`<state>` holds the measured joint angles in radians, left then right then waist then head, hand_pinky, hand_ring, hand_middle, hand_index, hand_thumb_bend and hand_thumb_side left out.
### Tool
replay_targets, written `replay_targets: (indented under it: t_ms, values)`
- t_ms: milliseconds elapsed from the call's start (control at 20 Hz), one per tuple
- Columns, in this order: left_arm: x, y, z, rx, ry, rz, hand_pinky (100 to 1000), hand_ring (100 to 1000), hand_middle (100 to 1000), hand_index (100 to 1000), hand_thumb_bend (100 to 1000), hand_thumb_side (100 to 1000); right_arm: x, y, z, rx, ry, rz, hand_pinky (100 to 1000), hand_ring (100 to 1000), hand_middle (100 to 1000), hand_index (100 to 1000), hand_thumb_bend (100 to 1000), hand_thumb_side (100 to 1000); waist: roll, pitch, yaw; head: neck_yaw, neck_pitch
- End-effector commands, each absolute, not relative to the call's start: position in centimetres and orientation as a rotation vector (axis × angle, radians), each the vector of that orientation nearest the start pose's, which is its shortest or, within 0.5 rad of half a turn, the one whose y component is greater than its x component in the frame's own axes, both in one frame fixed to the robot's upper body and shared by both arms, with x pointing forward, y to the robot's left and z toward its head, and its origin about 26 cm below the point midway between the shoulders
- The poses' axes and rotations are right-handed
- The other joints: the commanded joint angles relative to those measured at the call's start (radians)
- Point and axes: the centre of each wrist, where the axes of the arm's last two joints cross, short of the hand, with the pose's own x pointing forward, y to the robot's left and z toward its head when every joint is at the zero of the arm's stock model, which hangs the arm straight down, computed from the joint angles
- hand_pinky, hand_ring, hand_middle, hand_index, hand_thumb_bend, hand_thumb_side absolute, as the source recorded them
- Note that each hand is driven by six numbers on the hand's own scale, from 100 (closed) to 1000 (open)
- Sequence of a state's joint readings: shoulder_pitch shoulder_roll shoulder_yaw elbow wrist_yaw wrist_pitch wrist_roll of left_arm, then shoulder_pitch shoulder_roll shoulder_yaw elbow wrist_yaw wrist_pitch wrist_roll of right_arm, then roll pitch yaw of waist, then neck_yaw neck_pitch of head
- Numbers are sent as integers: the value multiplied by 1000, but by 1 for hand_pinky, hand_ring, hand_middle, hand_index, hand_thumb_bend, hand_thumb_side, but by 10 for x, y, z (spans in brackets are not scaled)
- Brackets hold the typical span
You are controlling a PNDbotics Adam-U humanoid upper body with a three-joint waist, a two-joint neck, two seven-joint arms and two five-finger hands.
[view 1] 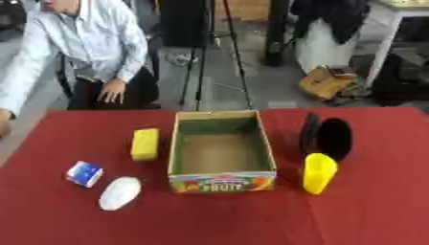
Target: Pick up objects on the table and place them in the box.
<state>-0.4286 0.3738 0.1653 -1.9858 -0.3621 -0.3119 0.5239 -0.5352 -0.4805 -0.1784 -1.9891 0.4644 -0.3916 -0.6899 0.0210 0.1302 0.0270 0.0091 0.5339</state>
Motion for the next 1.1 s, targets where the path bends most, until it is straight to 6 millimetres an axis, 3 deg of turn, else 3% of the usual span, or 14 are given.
replay_targets:
  t_ms: [50,600,900,1100]
  values:
    - [303,297,262,-989,3152,-82,869,932,936,957,100,1000,299,-302,311,970,2831,132,843,866,841,847,100,1000,-2,-14,-1,7,14]
    - [302,300,261,-1015,3138,-86,873,941,938,957,100,998,298,-306,313,1043,2826,89,848,874,852,855,100,1000,-6,-9,-4,16,-2]
    - [302,301,261,-1031,3136,-77,870,939,936,956,100,1000,295,-311,322,1247,2786,13,854,878,855,856,100,1000,-10,-6,-5,15,-15]
    - [302,301,260,-1036,3143,-63,870,939,936,955,100,997,293,-310,332,1490,2716,-163,858,881,833,842,100,1000,-14,-6,-5,8,-13]
